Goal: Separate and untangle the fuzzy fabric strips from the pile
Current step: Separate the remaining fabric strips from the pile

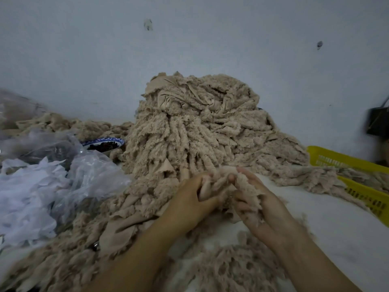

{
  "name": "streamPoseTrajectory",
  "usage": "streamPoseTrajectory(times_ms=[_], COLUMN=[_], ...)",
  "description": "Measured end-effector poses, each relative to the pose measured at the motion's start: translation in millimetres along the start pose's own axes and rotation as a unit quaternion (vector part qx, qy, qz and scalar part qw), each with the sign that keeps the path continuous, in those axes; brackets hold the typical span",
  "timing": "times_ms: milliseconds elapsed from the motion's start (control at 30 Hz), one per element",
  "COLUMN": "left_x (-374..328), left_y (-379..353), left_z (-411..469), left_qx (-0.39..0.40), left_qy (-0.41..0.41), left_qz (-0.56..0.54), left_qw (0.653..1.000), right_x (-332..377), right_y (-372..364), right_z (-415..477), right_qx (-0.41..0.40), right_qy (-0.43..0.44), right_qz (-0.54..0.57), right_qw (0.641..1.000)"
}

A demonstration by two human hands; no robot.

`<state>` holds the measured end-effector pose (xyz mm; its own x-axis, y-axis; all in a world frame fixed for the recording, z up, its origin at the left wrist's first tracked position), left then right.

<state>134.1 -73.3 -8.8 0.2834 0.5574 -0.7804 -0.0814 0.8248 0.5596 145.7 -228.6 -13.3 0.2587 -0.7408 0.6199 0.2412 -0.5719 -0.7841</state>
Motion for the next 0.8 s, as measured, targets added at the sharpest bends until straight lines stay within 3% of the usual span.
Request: streamPoseTrajectory(times_ms=[33, 100, 200, 233, 300, 367, 500, 567, 633, 700, 767, 800], left_x=[1.6, 8.4, 21.1, 21.7, 20.7, 16.4, 2.0, -10.5, -18.2, -21.3, -22.6, -22.9], left_y=[0.6, 10.5, 19.4, 19.1, 18.9, 18.8, 8.9, 2.4, -5.4, -7.0, -5.9, -4.4], left_z=[1.5, 1.3, -2.0, -2.6, -0.4, 2.0, -0.7, -2.9, -5.1, -6.4, -5.9, -6.1], left_qx=[-0.027, -0.094, -0.119, -0.115, -0.107, -0.091, -0.016, 0.027, 0.057, 0.065, 0.068, 0.067], left_qy=[-0.011, 0.023, 0.125, 0.149, 0.154, 0.144, 0.104, 0.075, 0.057, 0.050, 0.045, 0.043], left_qz=[0.053, 0.040, -0.183, -0.264, -0.385, -0.456, -0.537, -0.536, -0.507, -0.485, -0.482, -0.485], left_qw=[0.998, 0.994, 0.968, 0.946, 0.904, 0.874, 0.837, 0.841, 0.858, 0.871, 0.873, 0.871], right_x=[0.0, 0.7, -3.5, -7.0, -13.0, -14.7, -5.8, -8.9, -19.0, -25.4, -22.4, -19.6], right_y=[-1.3, 0.6, 8.9, 11.1, 13.1, 5.5, -6.5, -13.8, -20.4, -19.8, -17.6, -16.9], right_z=[0.0, -0.5, -1.7, -3.4, -3.6, -2.5, 0.1, -2.3, -3.8, -3.5, -2.5, -1.5], right_qx=[0.013, 0.019, -0.016, -0.037, -0.061, -0.038, -0.013, 0.024, 0.094, 0.131, 0.110, 0.089], right_qy=[0.000, 0.002, 0.006, 0.005, 0.009, 0.041, 0.167, 0.198, 0.188, 0.150, 0.155, 0.169], right_qz=[0.000, -0.036, -0.223, -0.330, -0.537, -0.628, -0.665, -0.677, -0.668, -0.640, -0.638, -0.656], right_qw=[1.000, 0.999, 0.975, 0.943, 0.842, 0.776, 0.728, 0.708, 0.714, 0.743, 0.746, 0.730])
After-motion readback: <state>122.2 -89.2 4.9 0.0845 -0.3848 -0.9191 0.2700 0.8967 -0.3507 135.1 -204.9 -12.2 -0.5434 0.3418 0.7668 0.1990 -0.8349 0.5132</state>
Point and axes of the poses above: each hand's wrist, its own z-axis towards the middle knuckle, its own y-axis out of the back of the hand, x = y × z, the point moved 6 cm from there along z, towards the middle knuckle, and after that the axes turned 3 degrees about z, right-handed, at the moved point
